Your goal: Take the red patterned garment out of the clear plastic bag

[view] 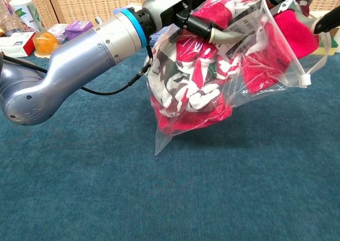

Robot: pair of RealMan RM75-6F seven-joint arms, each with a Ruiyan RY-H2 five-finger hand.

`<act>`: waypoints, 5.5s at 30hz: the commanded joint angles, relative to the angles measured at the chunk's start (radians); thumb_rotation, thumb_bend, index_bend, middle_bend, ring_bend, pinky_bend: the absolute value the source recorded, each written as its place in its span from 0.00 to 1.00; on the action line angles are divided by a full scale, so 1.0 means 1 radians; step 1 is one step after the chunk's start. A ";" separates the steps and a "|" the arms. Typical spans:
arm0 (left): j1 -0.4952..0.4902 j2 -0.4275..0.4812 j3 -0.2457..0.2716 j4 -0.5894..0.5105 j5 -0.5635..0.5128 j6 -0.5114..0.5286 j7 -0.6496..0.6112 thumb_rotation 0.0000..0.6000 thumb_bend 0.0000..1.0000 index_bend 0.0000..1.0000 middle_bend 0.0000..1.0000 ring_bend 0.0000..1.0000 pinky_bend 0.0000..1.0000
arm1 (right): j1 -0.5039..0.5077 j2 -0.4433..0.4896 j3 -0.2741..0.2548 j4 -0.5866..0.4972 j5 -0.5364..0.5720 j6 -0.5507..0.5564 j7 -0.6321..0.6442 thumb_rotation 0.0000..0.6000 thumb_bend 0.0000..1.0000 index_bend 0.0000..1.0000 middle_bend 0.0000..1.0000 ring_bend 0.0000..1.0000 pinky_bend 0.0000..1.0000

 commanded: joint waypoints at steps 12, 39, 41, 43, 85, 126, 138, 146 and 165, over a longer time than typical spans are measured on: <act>-0.013 0.245 0.064 -0.263 -0.003 -0.200 0.025 1.00 0.23 0.71 0.68 0.58 0.50 | 0.002 -0.001 -0.011 -0.002 0.036 -0.008 0.032 1.00 0.55 0.59 0.30 0.48 0.47; 0.061 0.520 0.167 -0.436 -0.115 -0.457 0.408 1.00 0.06 0.38 0.23 0.11 0.21 | -0.014 0.015 -0.081 0.158 0.044 -0.047 0.139 1.00 0.55 0.60 0.31 0.48 0.45; 0.067 0.496 0.170 -0.400 -0.111 -0.450 0.434 1.00 0.07 0.38 0.23 0.11 0.21 | -0.015 0.014 -0.083 0.163 0.042 -0.046 0.142 1.00 0.55 0.60 0.31 0.48 0.44; 0.075 0.461 0.171 -0.351 -0.105 -0.435 0.469 1.00 0.07 0.38 0.23 0.11 0.21 | -0.016 0.012 -0.085 0.167 0.041 -0.046 0.145 1.00 0.55 0.60 0.31 0.48 0.44; 0.059 0.121 0.150 0.049 -0.035 -0.374 0.311 1.00 0.49 0.69 0.30 0.14 0.26 | -0.029 0.027 -0.097 0.182 0.029 -0.029 0.210 1.00 0.55 0.63 0.34 0.49 0.45; 0.510 0.630 0.160 -0.303 -0.218 -0.157 0.332 1.00 0.06 0.20 0.20 0.07 0.19 | -0.155 0.170 -0.072 0.248 0.139 0.078 0.247 1.00 0.34 0.34 0.23 0.37 0.38; 0.542 0.795 0.150 -0.569 -0.309 -0.223 0.495 0.95 0.00 0.00 0.05 0.00 0.07 | -0.175 0.197 -0.097 0.241 0.107 0.075 0.251 0.78 0.08 0.00 0.10 0.15 0.19; 0.692 0.908 0.197 -0.726 -0.343 -0.104 0.563 0.94 0.00 0.00 0.05 0.00 0.07 | -0.217 0.245 -0.114 0.219 0.106 0.100 0.263 0.79 0.08 0.00 0.10 0.15 0.19; 0.988 0.983 0.303 -0.841 -0.189 0.166 0.486 0.63 0.00 0.00 0.05 0.00 0.07 | -0.287 0.209 -0.138 0.207 0.089 0.159 0.256 0.79 0.08 0.02 0.10 0.15 0.19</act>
